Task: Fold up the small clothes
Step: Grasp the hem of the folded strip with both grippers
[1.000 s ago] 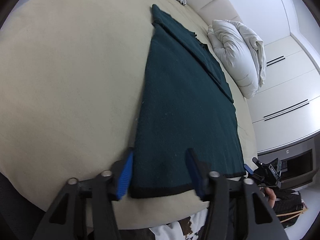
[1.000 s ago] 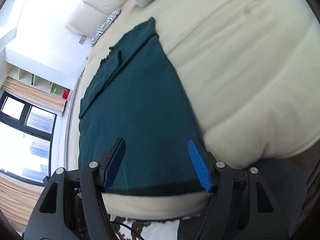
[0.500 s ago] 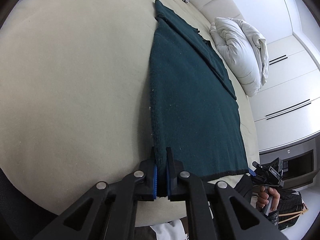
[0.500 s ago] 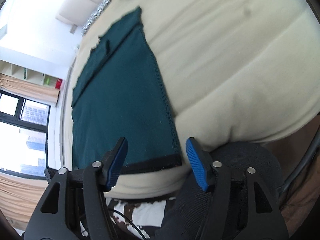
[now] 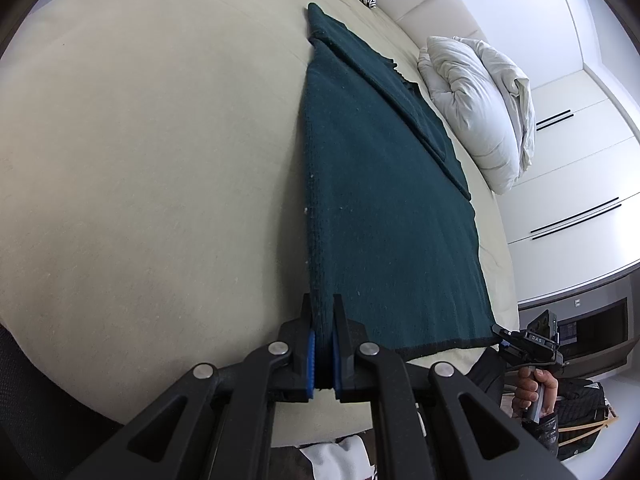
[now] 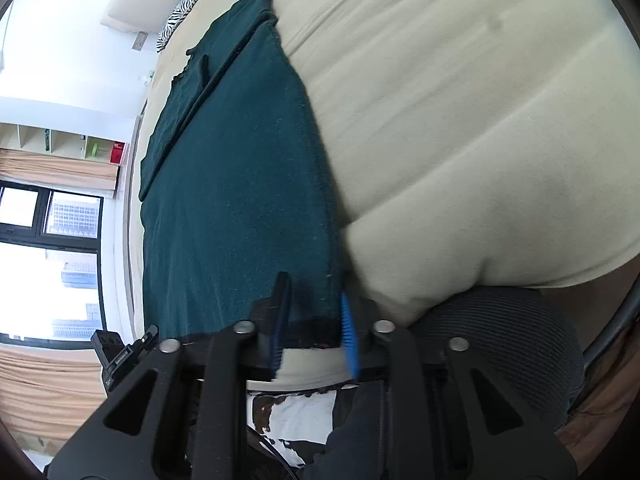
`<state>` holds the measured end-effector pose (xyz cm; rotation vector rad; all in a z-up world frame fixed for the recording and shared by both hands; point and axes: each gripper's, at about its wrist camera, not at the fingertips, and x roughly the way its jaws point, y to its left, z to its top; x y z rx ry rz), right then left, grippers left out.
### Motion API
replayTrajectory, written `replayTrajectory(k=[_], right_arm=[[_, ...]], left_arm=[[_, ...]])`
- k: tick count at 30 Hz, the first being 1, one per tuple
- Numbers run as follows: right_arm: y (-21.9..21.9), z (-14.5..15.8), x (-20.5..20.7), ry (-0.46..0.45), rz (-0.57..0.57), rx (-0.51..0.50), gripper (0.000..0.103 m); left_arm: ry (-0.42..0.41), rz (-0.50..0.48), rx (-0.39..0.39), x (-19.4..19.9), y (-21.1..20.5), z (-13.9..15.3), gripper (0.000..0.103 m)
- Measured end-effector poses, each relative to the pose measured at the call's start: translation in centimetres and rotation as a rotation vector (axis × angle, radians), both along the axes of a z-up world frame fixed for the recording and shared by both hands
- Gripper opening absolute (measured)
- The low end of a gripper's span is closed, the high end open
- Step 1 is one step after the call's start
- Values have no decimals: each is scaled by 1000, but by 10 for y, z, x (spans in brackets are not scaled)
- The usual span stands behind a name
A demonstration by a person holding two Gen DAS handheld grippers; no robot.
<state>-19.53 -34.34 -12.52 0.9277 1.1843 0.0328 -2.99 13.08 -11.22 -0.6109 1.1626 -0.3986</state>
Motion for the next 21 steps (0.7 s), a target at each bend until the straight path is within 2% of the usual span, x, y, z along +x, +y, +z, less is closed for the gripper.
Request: replayTrajectory(k=[4,14,21], right_arm=[[1,1,-2,-8,-2,-5,7],[5,23,-11,-100,1,-59,5],[1,19,-17,-100,-13,-50,5]], left_arm=[[-13,-8,19,-2,-1,4,6],[-64,-13,34,-7,-5,17,6],[-45,12,-3,-6,3,10,6]])
